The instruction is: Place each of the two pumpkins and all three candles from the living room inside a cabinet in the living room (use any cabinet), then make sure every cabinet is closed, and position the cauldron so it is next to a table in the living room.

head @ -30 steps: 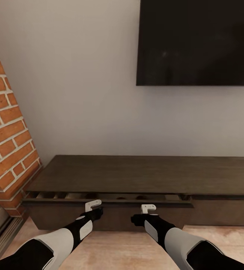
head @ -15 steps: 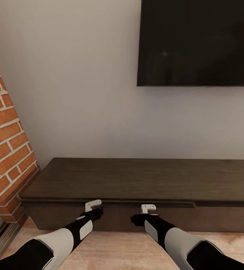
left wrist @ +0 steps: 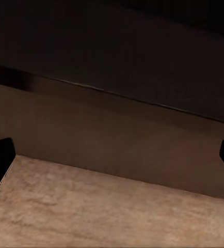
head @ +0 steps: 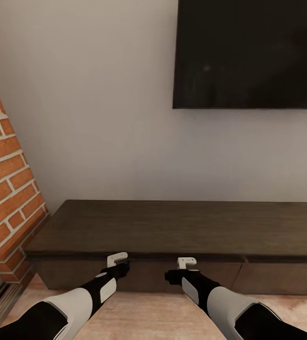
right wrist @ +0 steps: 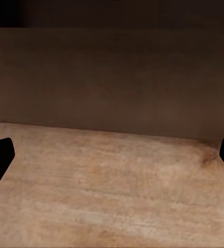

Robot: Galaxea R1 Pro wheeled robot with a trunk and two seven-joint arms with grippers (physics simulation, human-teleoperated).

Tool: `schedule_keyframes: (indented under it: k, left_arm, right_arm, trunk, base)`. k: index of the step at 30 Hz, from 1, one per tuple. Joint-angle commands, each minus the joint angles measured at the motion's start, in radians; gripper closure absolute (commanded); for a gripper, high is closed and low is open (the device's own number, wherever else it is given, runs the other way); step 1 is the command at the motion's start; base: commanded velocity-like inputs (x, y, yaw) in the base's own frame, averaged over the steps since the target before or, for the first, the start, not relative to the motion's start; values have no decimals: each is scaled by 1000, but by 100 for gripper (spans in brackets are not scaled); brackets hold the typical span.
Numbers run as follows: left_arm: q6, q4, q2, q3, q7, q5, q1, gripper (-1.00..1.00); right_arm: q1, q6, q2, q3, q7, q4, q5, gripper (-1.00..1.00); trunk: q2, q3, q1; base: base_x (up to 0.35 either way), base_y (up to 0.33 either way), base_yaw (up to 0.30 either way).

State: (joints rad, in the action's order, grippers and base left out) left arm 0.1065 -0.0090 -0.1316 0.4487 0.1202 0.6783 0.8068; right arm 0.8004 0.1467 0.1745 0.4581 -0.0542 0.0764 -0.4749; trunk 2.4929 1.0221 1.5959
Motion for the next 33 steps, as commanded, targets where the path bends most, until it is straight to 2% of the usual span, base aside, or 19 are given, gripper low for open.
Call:
schedule_keyframes:
  k: [1, 10, 27, 33]
  left_arm:
    - [4, -2, 0, -4, 1, 5, 3, -100]
    - [3, -2, 0, -4, 1, 5, 3, -100]
    - [2, -2, 0, -4, 1, 6, 3, -100]
    - [2, -2, 0, -4, 1, 6, 3, -100]
  right_arm:
    - [0, 5, 0, 8, -6, 2, -8, -100]
    - [0, 5, 0, 8, -6, 2, -8, -100]
    - [-2, 5, 0, 8, -6, 2, -8, -100]
    - [-5, 5, 0, 9, -5, 2, -9, -100]
  trunk:
    - [0, 1, 0]
    - [0, 1, 0]
    - [0, 1, 0]
    - [0, 1, 0]
  base:
    - [147, 0, 0]
    - [-19, 0, 0]
    - [-289, -14, 0]
    - [-95, -10, 0]
